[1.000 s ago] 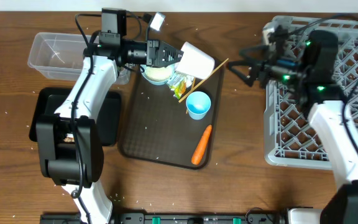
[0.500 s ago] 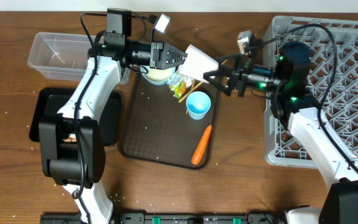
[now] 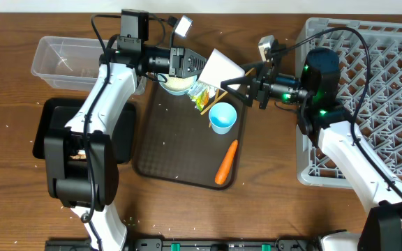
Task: Sort waste into correct bins and load items into the dishwasher rack
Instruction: 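Hand the pink cup from the left gripper to the right gripper, then place the pink cup upside down in the dish rack with the right gripper, then grasp the light-blue cup with the left gripper and lift it, then hand the light-blue cup from the left gripper to the right gripper, then lower the light-blue cup upside down into the dish rack with the right gripper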
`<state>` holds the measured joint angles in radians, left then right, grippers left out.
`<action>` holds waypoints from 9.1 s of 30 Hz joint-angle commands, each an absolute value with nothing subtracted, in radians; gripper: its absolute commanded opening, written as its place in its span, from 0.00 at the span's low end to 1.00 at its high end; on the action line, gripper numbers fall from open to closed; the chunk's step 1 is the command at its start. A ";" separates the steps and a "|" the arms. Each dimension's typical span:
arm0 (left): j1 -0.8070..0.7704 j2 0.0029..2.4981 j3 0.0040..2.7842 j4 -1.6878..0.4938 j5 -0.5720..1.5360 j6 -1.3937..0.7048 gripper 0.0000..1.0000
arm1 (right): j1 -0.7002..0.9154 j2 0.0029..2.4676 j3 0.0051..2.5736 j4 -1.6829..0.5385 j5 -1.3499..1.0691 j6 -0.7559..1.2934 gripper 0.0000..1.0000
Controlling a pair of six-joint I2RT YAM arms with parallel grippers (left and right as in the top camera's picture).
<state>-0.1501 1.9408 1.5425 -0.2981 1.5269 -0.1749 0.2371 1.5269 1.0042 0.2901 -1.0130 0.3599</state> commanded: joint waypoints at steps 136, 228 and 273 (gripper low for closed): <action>-0.482 1.957 1.526 -0.743 0.223 0.052 0.62 | -0.123 1.661 1.588 -1.166 -0.150 0.140 0.99; -0.152 1.891 1.555 -0.492 1.438 0.048 0.35 | -0.088 1.660 1.249 -0.377 -1.022 0.094 0.44; -0.170 1.891 1.529 -0.706 0.694 0.049 0.36 | -0.165 1.770 1.495 -1.010 -0.086 0.152 0.47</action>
